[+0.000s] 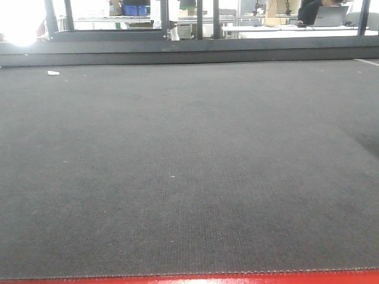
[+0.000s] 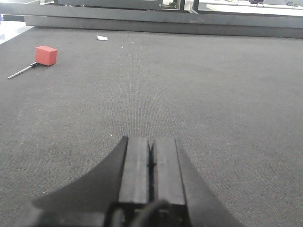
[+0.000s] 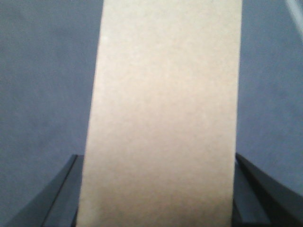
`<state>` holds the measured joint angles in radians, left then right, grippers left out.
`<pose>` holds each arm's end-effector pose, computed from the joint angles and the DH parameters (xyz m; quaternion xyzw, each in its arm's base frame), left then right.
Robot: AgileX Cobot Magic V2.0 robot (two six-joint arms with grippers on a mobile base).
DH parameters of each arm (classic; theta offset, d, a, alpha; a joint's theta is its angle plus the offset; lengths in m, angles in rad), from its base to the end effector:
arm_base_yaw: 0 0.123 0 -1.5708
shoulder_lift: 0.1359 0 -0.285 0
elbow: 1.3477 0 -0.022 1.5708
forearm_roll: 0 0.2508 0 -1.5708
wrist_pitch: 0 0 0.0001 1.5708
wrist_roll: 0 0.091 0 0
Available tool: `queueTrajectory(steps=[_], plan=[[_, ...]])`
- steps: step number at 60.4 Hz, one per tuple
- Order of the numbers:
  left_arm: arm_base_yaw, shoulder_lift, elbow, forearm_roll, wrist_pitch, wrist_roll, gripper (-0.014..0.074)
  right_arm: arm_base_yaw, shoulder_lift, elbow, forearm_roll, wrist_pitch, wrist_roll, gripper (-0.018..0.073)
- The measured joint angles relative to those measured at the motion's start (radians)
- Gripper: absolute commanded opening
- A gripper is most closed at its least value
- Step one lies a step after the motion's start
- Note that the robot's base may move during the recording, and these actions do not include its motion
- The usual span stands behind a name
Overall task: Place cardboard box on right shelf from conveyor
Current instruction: 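Drive the base away from the conveyor holding the box in the right gripper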
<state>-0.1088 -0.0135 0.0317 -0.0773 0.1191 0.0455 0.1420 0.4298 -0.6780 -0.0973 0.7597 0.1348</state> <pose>0.0563 -0.0070 0.1924 0.0312 0.7238 -0.0515 0.6874 0.0719 0.0041 0.3418 -0.0145 0.8391 0.0279 0.5431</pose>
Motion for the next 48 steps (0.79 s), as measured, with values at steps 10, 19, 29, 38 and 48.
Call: queueTrajectory(steps=[10, 19, 29, 38, 48], plan=[[0.0, 0.0, 0.0, 0.0, 0.0, 0.0, -0.0116, 0.0, -0.186, 0.002, 0.0, 0.002, -0.002, 0.0172], [0.0, 0.0, 0.0, 0.0, 0.0, 0.0, -0.0116, -0.001, -0.312, 0.002, 0.0, 0.001, -0.002, 0.0172], [0.0, 0.0, 0.0, 0.0, 0.0, 0.0, -0.0116, -0.001, -0.388, 0.002, 0.0, -0.025, -0.004, 0.0172], [0.0, 0.0, 0.0, 0.0, 0.0, 0.0, -0.0116, -0.001, -0.4, 0.002, 0.0, -0.04, -0.004, 0.0172], [0.0, 0.0, 0.0, 0.0, 0.0, 0.0, -0.0116, -0.001, -0.4, 0.002, 0.0, -0.04, -0.006, 0.0172]])
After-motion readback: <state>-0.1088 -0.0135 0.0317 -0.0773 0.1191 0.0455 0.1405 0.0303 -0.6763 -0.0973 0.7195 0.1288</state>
